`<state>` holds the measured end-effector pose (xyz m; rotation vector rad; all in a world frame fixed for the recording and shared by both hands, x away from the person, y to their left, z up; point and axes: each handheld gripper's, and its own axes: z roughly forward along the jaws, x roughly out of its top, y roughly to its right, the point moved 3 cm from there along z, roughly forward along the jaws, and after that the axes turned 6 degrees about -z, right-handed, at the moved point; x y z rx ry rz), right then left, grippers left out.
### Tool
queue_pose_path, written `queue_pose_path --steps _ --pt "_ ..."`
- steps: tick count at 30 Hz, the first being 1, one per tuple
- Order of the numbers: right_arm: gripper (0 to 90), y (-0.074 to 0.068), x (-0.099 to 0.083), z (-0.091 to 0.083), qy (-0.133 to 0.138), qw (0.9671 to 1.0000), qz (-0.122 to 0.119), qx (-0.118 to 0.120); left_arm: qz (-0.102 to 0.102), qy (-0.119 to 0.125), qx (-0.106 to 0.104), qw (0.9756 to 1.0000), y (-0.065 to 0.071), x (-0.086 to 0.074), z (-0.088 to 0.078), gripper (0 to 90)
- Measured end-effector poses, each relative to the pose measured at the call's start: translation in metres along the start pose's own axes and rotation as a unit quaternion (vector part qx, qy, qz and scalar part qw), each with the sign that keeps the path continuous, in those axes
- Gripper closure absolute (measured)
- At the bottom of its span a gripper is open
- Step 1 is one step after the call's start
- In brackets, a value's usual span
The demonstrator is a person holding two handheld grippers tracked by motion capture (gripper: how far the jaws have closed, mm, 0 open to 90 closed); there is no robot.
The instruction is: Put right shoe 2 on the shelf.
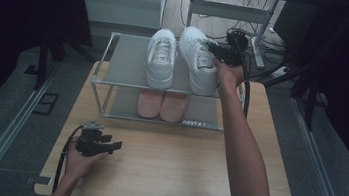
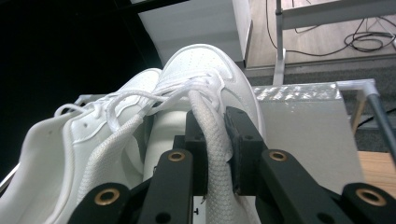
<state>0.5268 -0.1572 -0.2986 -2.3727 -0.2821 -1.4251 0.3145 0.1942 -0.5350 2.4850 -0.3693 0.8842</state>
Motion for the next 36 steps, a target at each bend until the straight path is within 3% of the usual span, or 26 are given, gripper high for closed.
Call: queue_pose_path --steps 12,15,18,23,27,31,36 --pt "77.7 -0.004 0.002 0.04 -0.026 0.9993 0.02 -0.02 -0.001 -0.001 -0.001 1.0 -0.003 0.0 -0.001 42.6" --pt "73.2 -0.004 -0.001 0.045 -0.029 0.9993 0.022 -0.01 -0.001 -0.002 0.0 1.0 -0.004 0.0 0.0 42.7" --pt "62.2 -0.003 -0.001 0.045 -0.026 0.9992 0.03 0.012 0.0 -0.002 0.0 1.0 -0.004 0.0 0.0 42.6" --pt "56.2 0.0 0.001 0.029 -0.008 0.9994 0.022 0.025 0.003 -0.001 0.0 1.0 -0.002 0.0 -0.001 42.6" --pt "57.5 0.0 -0.002 0.013 -0.004 0.9993 -0.006 0.037 0.005 -0.005 -0.001 1.0 -0.001 -0.001 0.002 42.6" --pt "62.1 0.003 -0.009 -0.005 0.001 0.9984 -0.023 0.052 0.005 -0.006 0.0 1.0 0.001 -0.001 0.002 42.6" --pt "75.9 0.007 -0.022 -0.025 0.005 0.9968 -0.051 0.061 0.005 -0.003 0.0 1.0 0.001 0.0 0.003 42.6"
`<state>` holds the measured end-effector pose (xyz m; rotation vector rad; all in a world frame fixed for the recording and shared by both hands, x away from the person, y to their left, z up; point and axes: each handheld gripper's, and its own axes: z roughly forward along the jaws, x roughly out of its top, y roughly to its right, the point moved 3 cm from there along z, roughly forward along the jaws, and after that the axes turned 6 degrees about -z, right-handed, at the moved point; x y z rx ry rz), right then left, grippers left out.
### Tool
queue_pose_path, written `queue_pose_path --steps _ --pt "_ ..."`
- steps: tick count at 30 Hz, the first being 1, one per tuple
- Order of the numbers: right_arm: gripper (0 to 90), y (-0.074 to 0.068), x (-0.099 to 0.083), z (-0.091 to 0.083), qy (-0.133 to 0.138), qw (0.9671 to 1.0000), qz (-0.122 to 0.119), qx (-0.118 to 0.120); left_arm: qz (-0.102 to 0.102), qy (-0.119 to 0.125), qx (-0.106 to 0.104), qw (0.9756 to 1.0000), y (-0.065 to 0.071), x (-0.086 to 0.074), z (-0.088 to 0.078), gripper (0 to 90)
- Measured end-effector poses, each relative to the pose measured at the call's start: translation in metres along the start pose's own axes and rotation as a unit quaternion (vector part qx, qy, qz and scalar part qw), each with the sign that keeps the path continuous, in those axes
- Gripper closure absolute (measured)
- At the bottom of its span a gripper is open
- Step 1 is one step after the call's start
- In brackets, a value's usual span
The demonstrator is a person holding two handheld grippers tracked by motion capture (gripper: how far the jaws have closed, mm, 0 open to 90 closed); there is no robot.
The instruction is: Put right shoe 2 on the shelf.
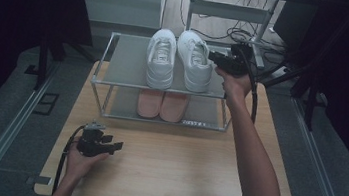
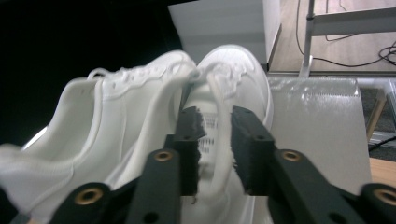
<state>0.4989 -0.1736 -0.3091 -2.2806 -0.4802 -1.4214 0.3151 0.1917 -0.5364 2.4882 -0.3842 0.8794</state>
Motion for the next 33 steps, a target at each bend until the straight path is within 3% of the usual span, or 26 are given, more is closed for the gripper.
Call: queue_pose_path --steps 8,17,23,27,29,33 --pt "89.5 0.013 -0.031 -0.011 -0.012 0.9998 -0.016 -0.007 -0.002 -0.006 -0.004 1.0 0.002 0.0 0.004 42.5" --pt "90.0 0.025 -0.057 -0.009 -0.035 0.9993 -0.009 -0.002 -0.002 -0.002 0.001 1.0 0.0 0.0 0.0 42.5" --pt "90.0 0.022 -0.065 -0.007 -0.043 0.999 -0.015 0.0 0.003 -0.005 0.001 1.0 0.001 -0.001 -0.001 42.5" --pt "90.0 0.012 -0.067 -0.006 -0.046 0.9986 -0.012 0.025 -0.001 -0.004 -0.002 1.0 0.002 -0.001 0.0 42.5" --pt "90.0 0.009 -0.066 -0.006 -0.043 0.9986 -0.024 0.015 0.006 -0.007 -0.002 1.0 0.001 -0.001 0.0 42.4" --pt "90.0 0.009 -0.066 -0.006 -0.043 0.9988 -0.013 0.02 0.003 -0.003 -0.001 1.0 0.002 -0.001 -0.002 42.4"
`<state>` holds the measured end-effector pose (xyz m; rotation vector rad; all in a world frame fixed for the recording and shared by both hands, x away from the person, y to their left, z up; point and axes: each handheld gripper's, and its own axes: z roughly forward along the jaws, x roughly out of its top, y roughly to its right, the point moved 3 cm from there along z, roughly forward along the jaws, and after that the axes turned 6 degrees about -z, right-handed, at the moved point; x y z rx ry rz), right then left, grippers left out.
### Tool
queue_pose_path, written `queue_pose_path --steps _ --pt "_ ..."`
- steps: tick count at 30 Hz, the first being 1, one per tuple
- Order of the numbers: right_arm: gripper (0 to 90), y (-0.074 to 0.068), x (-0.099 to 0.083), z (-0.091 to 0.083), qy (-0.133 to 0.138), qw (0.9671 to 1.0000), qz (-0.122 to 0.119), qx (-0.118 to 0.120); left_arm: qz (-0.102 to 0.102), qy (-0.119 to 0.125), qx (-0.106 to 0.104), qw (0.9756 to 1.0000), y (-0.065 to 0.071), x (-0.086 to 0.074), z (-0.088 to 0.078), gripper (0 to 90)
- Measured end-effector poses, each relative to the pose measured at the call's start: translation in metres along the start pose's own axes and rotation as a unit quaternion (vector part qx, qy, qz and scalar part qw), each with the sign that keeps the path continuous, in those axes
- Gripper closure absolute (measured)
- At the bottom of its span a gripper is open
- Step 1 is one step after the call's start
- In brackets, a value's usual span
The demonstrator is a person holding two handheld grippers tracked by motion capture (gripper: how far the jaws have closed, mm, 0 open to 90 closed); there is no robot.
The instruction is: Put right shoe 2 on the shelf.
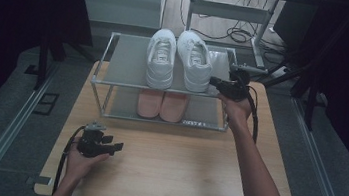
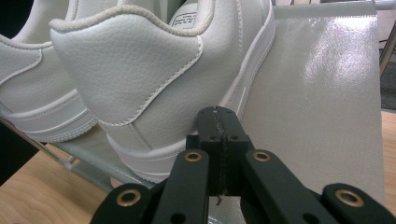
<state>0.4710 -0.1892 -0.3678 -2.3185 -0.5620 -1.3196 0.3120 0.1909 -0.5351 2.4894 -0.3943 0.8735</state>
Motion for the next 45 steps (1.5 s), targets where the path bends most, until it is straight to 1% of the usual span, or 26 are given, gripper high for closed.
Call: queue_pose_path --steps 1,3,5,8,10,11,14,18,20,22,25,28,30,32,33,39,43,45 --pt "90.0 -0.001 0.0 0.0 0.002 1.0 0.001 0.002 0.002 -0.001 0.001 1.0 -0.001 0.0 -0.001 42.4" --pt "90.0 -0.006 0.001 0.002 0.002 0.9999 0.005 0.016 0.0 0.002 0.002 1.0 -0.002 0.0 -0.002 42.4" --pt "90.0 -0.013 0.002 0.005 -0.001 0.9998 -0.01 0.017 0.0 0.003 0.003 1.0 -0.003 -0.001 -0.004 42.4" --pt "90.0 -0.02 0.004 0.007 -0.001 0.9995 -0.012 0.028 -0.002 0.004 0.003 1.0 -0.003 -0.001 -0.005 42.4" --pt "90.0 -0.023 0.004 0.008 0.0 0.9996 -0.015 0.026 -0.004 0.005 0.003 1.0 -0.002 -0.001 -0.005 42.4" --pt "90.0 -0.023 0.004 0.008 0.0 0.9995 -0.013 0.029 0.0 0.003 0.004 1.0 -0.003 -0.001 -0.005 42.4" --pt "90.0 -0.024 0.004 0.009 0.001 0.9993 -0.007 0.036 0.0 0.002 0.003 1.0 -0.002 -0.001 -0.004 42.5" --pt "90.0 -0.03 0.004 0.012 0.003 0.9988 -0.004 0.049 0.001 0.003 0.003 1.0 -0.003 -0.001 -0.005 42.4" --pt "90.0 -0.034 0.003 0.014 0.0 0.9988 -0.008 0.049 -0.002 0.006 0.002 1.0 -0.002 -0.001 -0.005 42.5" --pt "90.0 -0.036 0.003 0.016 0.003 0.9987 -0.009 0.049 -0.003 0.007 0.002 1.0 -0.002 -0.001 -0.005 42.5" --pt "90.0 -0.036 0.003 0.016 0.004 0.9987 -0.005 0.051 -0.002 0.005 0.002 1.0 -0.002 -0.001 -0.005 42.5" --pt "90.0 -0.037 0.003 0.016 0.006 0.9988 -0.004 0.048 -0.002 0.005 0.002 1.0 -0.002 -0.001 -0.004 42.5" --pt "90.0 -0.039 0.003 0.017 0.006 0.9986 -0.003 0.053 -0.002 0.004 0.001 1.0 -0.001 -0.001 -0.004 42.4" --pt "90.0 -0.042 0.003 0.019 0.007 0.9984 -0.008 0.055 0.001 0.004 0.003 1.0 -0.002 -0.001 -0.005 42.5" --pt "90.0 -0.043 0.003 0.019 0.007 0.9985 -0.008 0.054 -0.001 0.006 0.003 1.0 -0.001 -0.001 -0.005 42.5" --pt "90.0 -0.042 0.003 0.019 0.007 0.9985 -0.006 0.054 0.002 -0.001 0.002 1.0 -0.001 -0.002 -0.003 42.5" --pt "90.0 -0.041 0.002 0.018 0.008 0.9982 -0.007 0.058 0.002 0.001 0.002 1.0 -0.001 -0.002 -0.003 42.4" --pt "90.0 -0.04 0.001 0.018 0.008 0.9984 -0.012 0.055 0.0 0.004 0.001 1.0 -0.001 -0.002 -0.004 42.4"
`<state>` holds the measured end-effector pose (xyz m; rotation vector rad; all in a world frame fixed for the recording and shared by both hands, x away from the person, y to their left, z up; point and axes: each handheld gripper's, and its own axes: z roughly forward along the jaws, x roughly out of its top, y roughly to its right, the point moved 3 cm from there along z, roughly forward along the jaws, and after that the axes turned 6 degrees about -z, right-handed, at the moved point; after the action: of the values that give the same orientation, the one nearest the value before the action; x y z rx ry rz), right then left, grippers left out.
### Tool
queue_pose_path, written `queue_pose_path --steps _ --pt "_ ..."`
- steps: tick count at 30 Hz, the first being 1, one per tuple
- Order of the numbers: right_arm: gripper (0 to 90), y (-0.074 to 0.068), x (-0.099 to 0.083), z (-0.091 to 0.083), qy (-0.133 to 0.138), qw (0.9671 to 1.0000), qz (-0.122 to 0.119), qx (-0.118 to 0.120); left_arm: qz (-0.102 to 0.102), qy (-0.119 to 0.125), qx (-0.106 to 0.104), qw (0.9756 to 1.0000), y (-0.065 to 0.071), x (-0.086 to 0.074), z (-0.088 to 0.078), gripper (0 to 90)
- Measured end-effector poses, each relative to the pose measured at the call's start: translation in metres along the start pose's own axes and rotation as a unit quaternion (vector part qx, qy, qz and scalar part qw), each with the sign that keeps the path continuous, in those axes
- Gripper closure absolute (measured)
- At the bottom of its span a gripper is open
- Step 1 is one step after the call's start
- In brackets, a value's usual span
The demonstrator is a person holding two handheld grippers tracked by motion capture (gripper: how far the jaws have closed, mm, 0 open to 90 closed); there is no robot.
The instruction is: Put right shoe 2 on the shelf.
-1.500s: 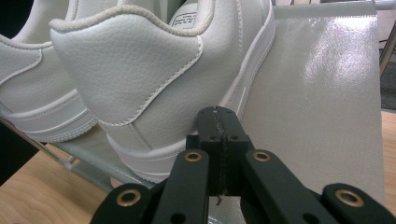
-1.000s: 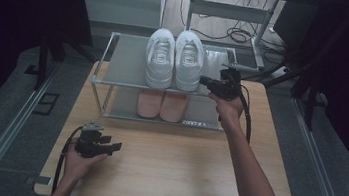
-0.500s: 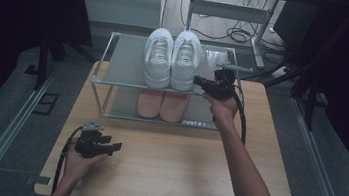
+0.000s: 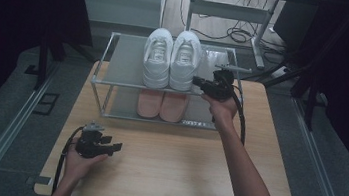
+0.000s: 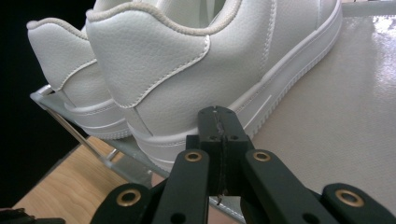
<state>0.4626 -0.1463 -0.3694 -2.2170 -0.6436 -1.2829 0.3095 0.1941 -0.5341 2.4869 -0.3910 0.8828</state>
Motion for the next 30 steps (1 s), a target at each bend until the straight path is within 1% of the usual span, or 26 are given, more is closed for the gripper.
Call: queue_pose_path --steps 1,4,5,10,15,17,20,22,24,27,30 --pt "90.0 0.001 -0.001 -0.001 0.0 1.0 -0.005 -0.004 -0.003 0.001 0.002 1.0 0.0 0.0 0.0 42.5" --pt "90.0 0.001 -0.002 -0.005 0.012 0.9996 -0.023 -0.016 -0.002 0.0 0.002 1.0 0.0 0.0 -0.001 42.5" --pt "90.0 0.001 -0.002 -0.007 0.013 0.9995 -0.026 -0.015 -0.004 0.002 0.002 1.0 0.0 -0.001 -0.001 42.4" --pt "90.0 0.001 -0.008 -0.02 0.026 0.9988 -0.04 -0.005 -0.003 0.001 0.003 1.0 0.0 -0.002 -0.002 42.4" --pt "90.0 0.001 -0.02 -0.037 0.032 0.9981 -0.052 0.006 -0.001 0.0 0.004 1.0 0.001 -0.003 -0.003 42.4" --pt "90.0 0.002 -0.028 -0.043 0.033 0.9978 -0.057 0.008 -0.002 0.0 0.005 1.0 0.001 -0.004 -0.003 42.4" --pt "90.0 0.003 -0.04 -0.053 0.034 0.9976 -0.058 0.014 -0.001 0.0 0.006 1.0 0.002 -0.004 -0.003 42.4" --pt "88.8 0.005 -0.049 -0.058 0.033 0.9976 -0.057 0.019 -0.005 0.0 0.005 1.0 0.003 -0.005 -0.003 42.4" --pt "86.9 0.006 -0.059 -0.062 0.03 0.9977 -0.057 0.023 -0.005 0.0 0.005 1.0 0.003 -0.005 -0.003 42.4" --pt "86.7 0.009 -0.077 -0.067 0.019 0.9976 -0.06 0.026 -0.003 0.0 0.006 1.0 0.003 -0.005 -0.003 42.4" --pt "85.8 0.014 -0.095 -0.071 0.014 0.9979 -0.057 0.029 -0.004 0.0 0.007 1.0 0.003 -0.005 -0.003 42.4"
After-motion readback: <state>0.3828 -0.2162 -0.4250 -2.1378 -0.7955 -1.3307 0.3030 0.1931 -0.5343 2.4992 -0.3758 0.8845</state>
